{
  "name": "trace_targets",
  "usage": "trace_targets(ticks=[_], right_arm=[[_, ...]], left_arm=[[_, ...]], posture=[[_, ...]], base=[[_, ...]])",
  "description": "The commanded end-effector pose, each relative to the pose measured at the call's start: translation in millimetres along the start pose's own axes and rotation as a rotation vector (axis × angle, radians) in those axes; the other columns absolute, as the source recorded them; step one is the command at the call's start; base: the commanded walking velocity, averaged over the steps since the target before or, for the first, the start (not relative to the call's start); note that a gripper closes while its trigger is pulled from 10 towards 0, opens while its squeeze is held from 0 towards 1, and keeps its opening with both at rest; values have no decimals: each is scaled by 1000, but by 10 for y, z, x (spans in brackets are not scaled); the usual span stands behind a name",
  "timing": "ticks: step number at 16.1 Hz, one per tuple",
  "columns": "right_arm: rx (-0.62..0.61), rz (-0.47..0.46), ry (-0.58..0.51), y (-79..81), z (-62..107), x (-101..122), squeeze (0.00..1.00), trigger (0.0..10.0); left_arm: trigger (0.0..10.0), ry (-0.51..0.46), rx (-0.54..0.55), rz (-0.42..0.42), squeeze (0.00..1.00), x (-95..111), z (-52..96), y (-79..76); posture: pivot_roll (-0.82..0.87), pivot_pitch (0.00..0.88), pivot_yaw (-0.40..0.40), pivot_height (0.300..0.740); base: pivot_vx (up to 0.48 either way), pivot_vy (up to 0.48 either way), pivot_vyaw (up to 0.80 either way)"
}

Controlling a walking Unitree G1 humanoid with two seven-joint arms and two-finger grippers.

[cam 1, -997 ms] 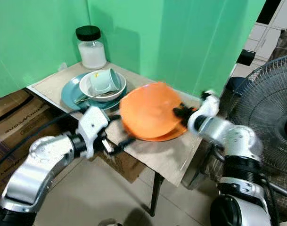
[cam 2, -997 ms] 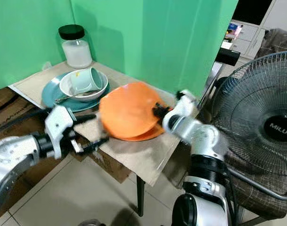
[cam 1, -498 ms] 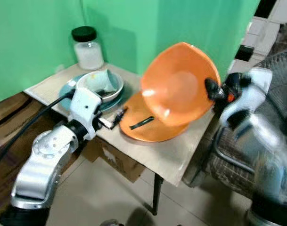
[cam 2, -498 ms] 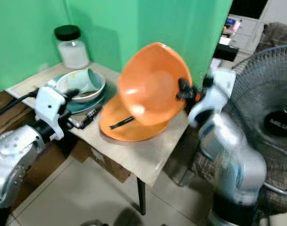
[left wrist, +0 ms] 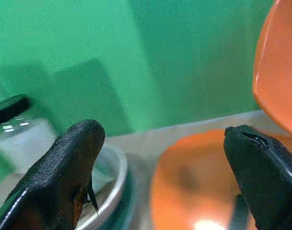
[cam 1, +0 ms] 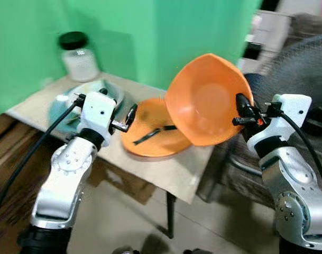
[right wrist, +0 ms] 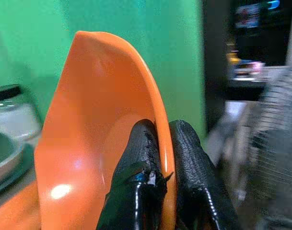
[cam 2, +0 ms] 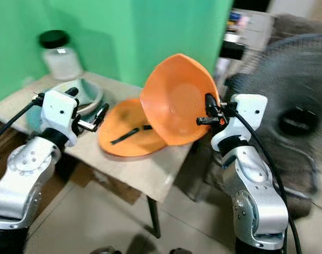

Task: Setting the table

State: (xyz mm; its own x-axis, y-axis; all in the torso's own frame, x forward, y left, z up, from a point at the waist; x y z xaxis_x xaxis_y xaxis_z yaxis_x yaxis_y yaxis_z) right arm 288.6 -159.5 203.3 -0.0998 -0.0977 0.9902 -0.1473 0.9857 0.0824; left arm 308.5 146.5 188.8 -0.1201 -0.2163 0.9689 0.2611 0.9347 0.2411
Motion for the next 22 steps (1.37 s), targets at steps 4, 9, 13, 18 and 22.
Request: trace_targets(ticks=[4, 9, 13, 18, 22], right_arm=[[8, 2, -23, 52, 24, -46, 0, 0], [-7, 23, -21, 49, 8, -72, 0, 10000], [-35, 0, -26, 8, 19, -63, 0, 10000], [-14, 4, -21, 27, 8, -70, 0, 10000], [-15, 10, -11, 21, 12, -82, 0, 10000]], left_arm=[[10000, 13, 10, 1, 0, -55, 37, -26], [10000, 17, 41, 29, 0, -56, 43, 16], [10000, 26, 46, 18, 0, -76, 37, 23], [10000, 40, 69, 55, 0, -99, 80, 29], [10000, 29, 76, 77, 0, -93, 78, 23]], posture=[[83, 0, 22, 740], [81, 0, 25, 740], [76, 0, 25, 740], [83, 0, 5, 740], [80, 0, 3, 740]], base=[[0, 0, -800], [0, 0, -800], [0, 0, -800], [0, 0, -800], [0, 0, -800]])
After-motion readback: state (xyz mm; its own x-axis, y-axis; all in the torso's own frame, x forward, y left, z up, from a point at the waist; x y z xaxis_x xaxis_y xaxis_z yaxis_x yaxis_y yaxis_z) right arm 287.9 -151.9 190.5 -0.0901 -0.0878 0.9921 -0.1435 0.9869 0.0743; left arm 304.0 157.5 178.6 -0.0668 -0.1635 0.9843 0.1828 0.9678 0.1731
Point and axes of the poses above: a point about 5 cm out from each wrist's last joint towards the gripper, its own z axis pointing back from the gripper into the wrist, its own x axis along the axis of the wrist's last joint, y = z × x, the point moved 3 cm from there along -z, pointing out of the wrist towards the gripper, and after that the axes turned 3 degrees about z, right-handed, at the moved point
